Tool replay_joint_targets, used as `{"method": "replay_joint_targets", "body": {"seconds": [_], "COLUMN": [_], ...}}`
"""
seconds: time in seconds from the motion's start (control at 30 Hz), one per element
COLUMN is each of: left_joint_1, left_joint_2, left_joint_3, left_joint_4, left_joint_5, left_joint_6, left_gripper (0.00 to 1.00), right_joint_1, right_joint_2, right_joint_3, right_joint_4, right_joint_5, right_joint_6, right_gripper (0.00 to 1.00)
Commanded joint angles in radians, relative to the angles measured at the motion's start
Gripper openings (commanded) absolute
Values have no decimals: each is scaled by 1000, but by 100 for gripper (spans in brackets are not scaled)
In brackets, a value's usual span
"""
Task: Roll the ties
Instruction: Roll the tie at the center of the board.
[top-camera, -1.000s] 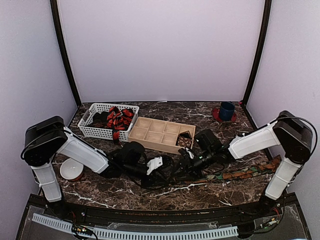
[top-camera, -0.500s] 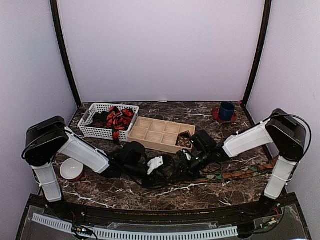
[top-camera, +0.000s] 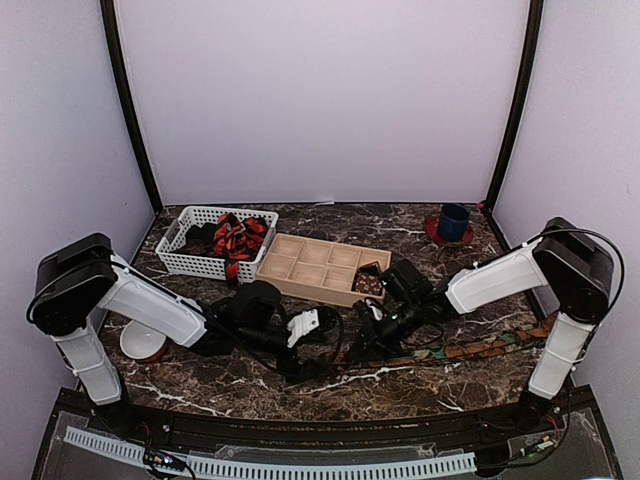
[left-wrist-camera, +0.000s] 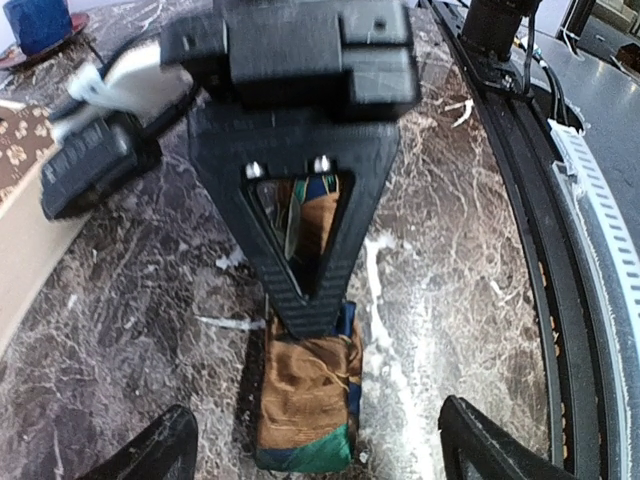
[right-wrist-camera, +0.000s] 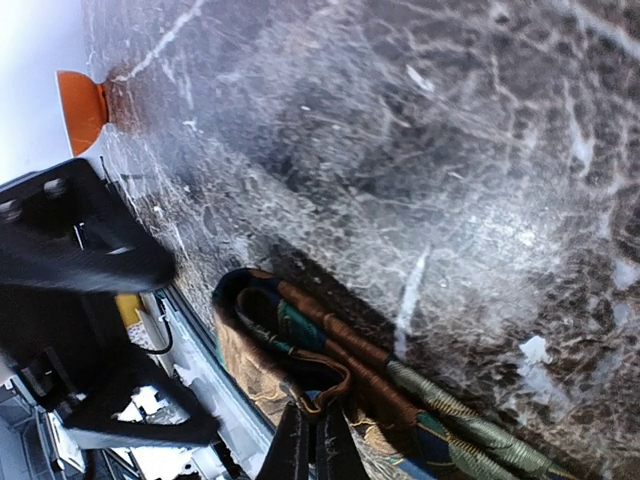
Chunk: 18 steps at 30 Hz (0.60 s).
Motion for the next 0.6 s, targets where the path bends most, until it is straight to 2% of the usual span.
{"method": "replay_joint_targets", "body": {"seconds": [0.0,0.13,0.27,0.33,0.47,0.57], "left_joint_1": [-4,-4,-5,-5,-5,-5], "left_joint_2": [72,133,174,186,191,153], "left_joint_3": [50,93,125,131,119,61], "left_joint_4": [-30,-5,19,36,56,74], "left_joint_5": [9,6,10,9,-1,-28], "left_joint_6": [18,4,-14,-20,-42,-42], "left_gripper": [86,83,73,65,41,32], "right_joint_1": [8,8,9,7,7,3], "right_joint_2": [-42,-54,-62,-63,-60,-48], "right_joint_3": [18,28,32,31,30,26], "right_joint_4": [9,14,1,-4,-13,-31], "right_joint_5": [23,24,19,19,23,37], "right_joint_6": [-27,-34,-47,-55,-64,-77], "right_gripper": [0,0,0,0,0,0]}}
